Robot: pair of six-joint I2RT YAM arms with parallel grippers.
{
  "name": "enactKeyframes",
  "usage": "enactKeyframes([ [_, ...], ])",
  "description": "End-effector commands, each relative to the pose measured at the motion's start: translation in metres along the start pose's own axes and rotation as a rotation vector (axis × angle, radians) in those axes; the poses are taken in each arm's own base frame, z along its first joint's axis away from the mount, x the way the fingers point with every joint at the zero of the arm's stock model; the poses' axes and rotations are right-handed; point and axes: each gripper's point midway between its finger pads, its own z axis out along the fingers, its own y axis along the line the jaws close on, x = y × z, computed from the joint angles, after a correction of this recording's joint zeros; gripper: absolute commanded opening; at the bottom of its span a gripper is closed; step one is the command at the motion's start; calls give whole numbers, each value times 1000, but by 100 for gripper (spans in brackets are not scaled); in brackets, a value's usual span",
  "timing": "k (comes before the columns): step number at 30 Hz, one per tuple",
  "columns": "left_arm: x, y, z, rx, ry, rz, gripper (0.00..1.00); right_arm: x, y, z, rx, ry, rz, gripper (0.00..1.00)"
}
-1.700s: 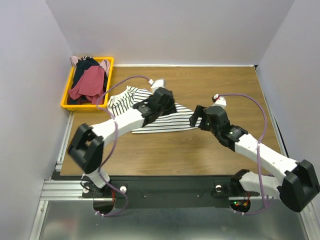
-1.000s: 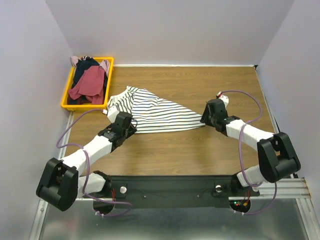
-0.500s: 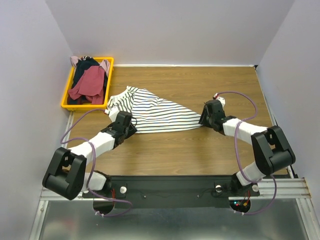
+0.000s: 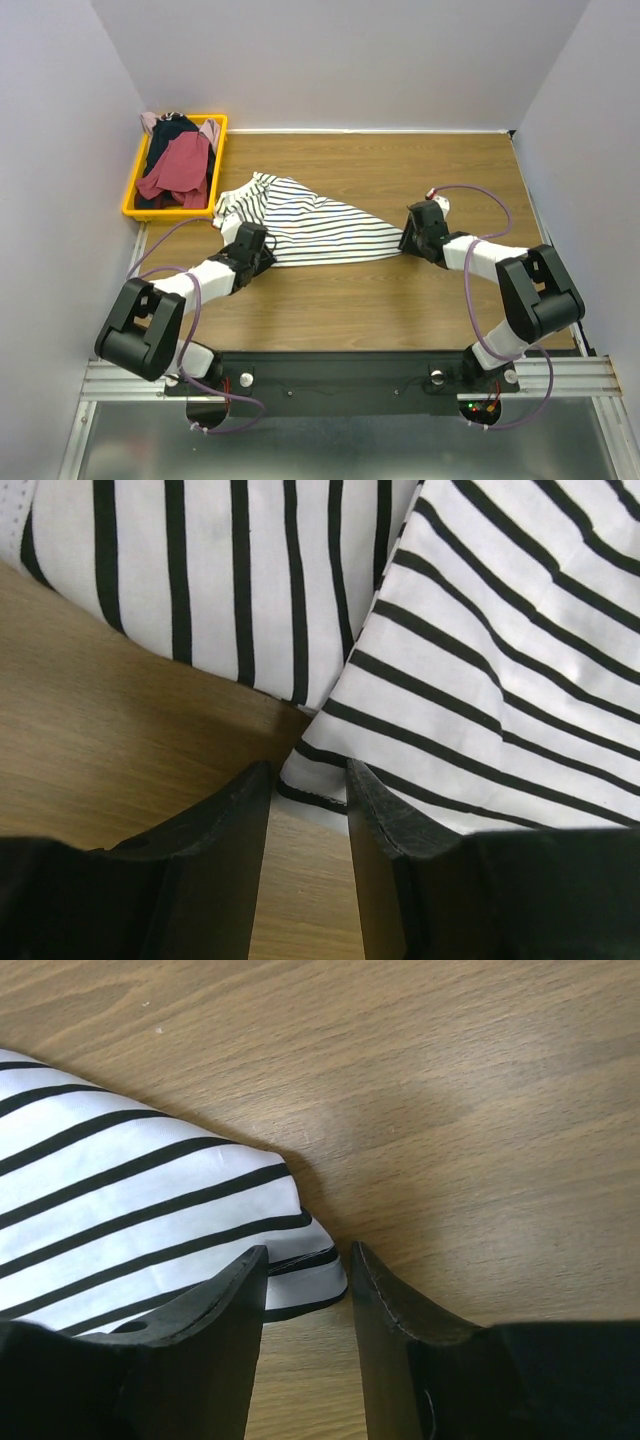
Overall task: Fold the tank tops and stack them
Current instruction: Flatten the tank top out
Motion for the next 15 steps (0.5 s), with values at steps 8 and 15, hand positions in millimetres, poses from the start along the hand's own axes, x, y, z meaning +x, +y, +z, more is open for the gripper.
enactKeyframes([
  [8, -11, -4, 12, -8, -41, 29, 15, -6, 11, 8, -35, -3, 34, 25],
  [15, -33, -34, -8, 89, -63, 51, 0, -37, 38, -18, -136, -42, 59, 1],
])
